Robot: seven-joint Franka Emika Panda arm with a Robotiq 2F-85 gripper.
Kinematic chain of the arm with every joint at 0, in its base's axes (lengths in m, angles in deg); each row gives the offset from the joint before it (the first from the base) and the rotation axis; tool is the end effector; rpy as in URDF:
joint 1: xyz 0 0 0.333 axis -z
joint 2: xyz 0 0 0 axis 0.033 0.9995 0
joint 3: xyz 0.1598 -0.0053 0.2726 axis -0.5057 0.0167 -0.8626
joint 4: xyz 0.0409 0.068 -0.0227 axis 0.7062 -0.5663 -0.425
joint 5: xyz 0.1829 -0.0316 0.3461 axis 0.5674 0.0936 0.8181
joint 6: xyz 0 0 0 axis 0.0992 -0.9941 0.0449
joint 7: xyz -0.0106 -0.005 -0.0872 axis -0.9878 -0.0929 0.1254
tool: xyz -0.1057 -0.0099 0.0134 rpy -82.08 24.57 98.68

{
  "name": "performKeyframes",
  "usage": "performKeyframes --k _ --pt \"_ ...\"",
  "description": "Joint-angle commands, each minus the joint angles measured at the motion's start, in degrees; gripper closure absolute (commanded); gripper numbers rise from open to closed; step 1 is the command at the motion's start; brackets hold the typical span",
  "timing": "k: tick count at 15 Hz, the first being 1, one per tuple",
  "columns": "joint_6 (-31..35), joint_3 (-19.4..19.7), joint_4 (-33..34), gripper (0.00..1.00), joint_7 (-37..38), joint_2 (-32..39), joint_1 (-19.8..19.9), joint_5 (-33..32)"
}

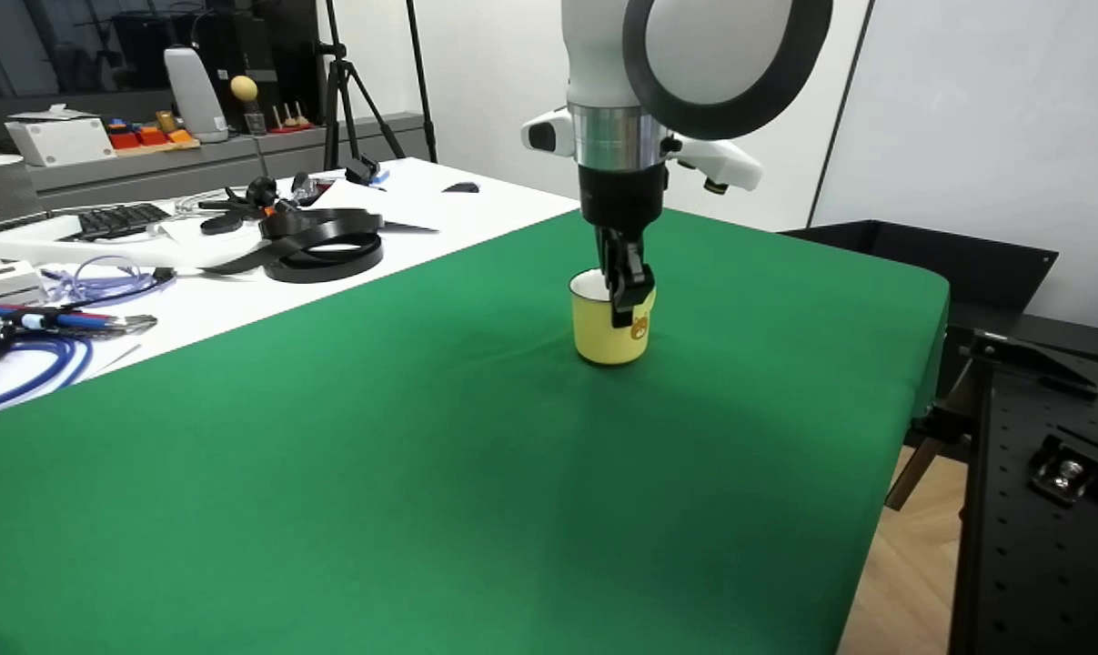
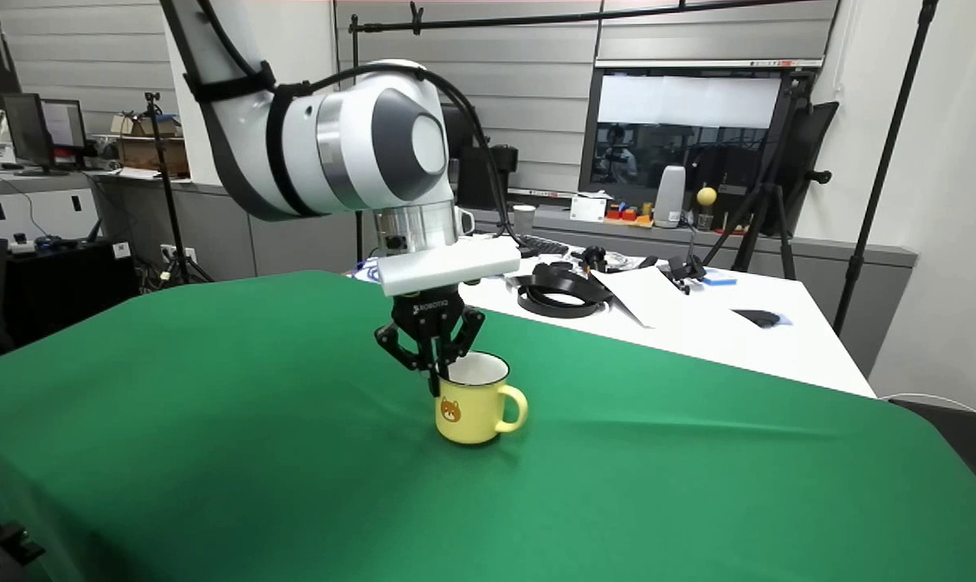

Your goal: Move the mug to the right

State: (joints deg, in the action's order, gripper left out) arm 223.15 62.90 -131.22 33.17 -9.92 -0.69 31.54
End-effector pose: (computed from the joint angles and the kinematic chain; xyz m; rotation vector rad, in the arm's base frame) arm 0.4867 -0.0452 0.1646 2.7341 1.2024 -0.0501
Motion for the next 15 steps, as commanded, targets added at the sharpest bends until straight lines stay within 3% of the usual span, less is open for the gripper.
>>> performKeyframes --k 1,10,11,13,15 --pt "-1.3 0.7 -4.5 0.98 3.3 -5.4 0.8 -2.5" --pt "2.9 -1.1 -7.6 0.98 7.0 -4.4 1.9 -0.8" --pt "3.2 -1.0 -7.8 0.66 7.1 -4.4 1.7 -1.3" --pt "4.0 -0.9 -8.3 0.60 7.7 -4.7 1.5 -1.6" --pt "4.6 -0.9 -8.6 0.46 8.0 -5.2 1.5 -1.6"
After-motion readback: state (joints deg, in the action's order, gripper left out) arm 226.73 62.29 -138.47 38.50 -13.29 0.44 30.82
